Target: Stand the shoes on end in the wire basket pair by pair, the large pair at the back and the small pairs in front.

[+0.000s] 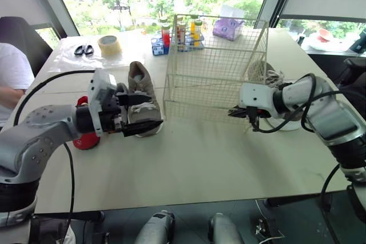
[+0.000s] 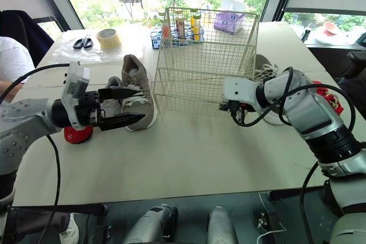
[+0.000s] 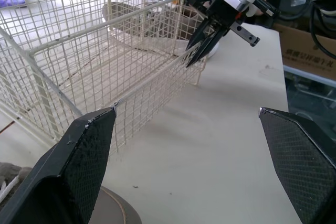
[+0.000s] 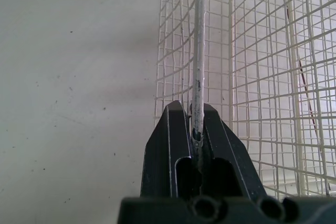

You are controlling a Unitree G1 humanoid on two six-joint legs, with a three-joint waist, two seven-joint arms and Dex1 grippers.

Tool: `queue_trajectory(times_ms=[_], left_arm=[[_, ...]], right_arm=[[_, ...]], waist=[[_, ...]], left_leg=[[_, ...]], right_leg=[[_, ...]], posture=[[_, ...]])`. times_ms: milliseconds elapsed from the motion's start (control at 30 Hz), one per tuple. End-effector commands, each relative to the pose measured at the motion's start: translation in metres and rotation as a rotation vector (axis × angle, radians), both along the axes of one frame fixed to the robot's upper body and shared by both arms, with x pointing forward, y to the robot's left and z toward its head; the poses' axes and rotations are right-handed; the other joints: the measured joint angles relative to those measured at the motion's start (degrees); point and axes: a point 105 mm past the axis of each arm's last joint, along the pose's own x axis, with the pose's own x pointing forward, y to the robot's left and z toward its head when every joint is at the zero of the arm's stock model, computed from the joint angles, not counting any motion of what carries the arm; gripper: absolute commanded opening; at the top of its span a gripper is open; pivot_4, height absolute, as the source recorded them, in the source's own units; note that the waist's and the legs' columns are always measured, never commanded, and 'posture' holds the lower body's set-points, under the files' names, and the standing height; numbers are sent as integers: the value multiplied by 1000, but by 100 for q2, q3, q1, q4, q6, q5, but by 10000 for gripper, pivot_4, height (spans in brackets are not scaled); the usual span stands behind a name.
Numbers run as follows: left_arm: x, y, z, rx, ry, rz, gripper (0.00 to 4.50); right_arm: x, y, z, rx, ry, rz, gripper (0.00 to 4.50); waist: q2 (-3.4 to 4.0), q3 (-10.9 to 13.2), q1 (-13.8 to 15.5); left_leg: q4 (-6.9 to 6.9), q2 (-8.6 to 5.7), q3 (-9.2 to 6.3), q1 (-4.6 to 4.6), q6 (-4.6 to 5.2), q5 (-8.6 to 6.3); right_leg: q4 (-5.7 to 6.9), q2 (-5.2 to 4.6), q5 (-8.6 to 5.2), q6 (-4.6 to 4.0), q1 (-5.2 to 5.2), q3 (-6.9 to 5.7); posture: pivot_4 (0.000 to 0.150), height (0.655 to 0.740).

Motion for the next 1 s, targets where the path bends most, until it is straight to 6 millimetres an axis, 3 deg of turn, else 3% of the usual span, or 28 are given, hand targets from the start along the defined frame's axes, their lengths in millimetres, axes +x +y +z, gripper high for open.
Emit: queue_trajectory(times_ms=[33, 367, 667, 1000], left_arm=[[0, -3, 7, -2, -40, -15, 45000], [3, -5, 8, -2, -44, -23, 45000], [2, -1, 6, -1, -45, -10, 45000], [-2, 0, 5, -1, -50, 3, 45000]], right_arm=[[1, 4, 22, -27, -95, 88, 418], [13, 1, 29, -42, -88, 190, 418], [25, 15, 30, -14, -87, 242, 418], [25, 16, 29, -48, -91, 266, 418]], waist=[[0, 0, -11], [2, 1, -133], [2, 2, -152], [2, 2, -144]], left_leg=[[0, 0, 0, 0, -1, 0], [-5, 0, 1, 0, -1, 1], [-5, 1, 2, 0, -10, 7], [-5, 0, 6, -1, -17, 11]], right_leg=[[1, 0, 0, 0, 0, 0], [4, 0, 0, 0, -6, 0], [23, 3, -1, -1, -16, 4], [58, 1, -2, -4, -39, 8]], posture=[[1500, 7400], [1500, 7400], [1500, 7400], [1500, 7400]])
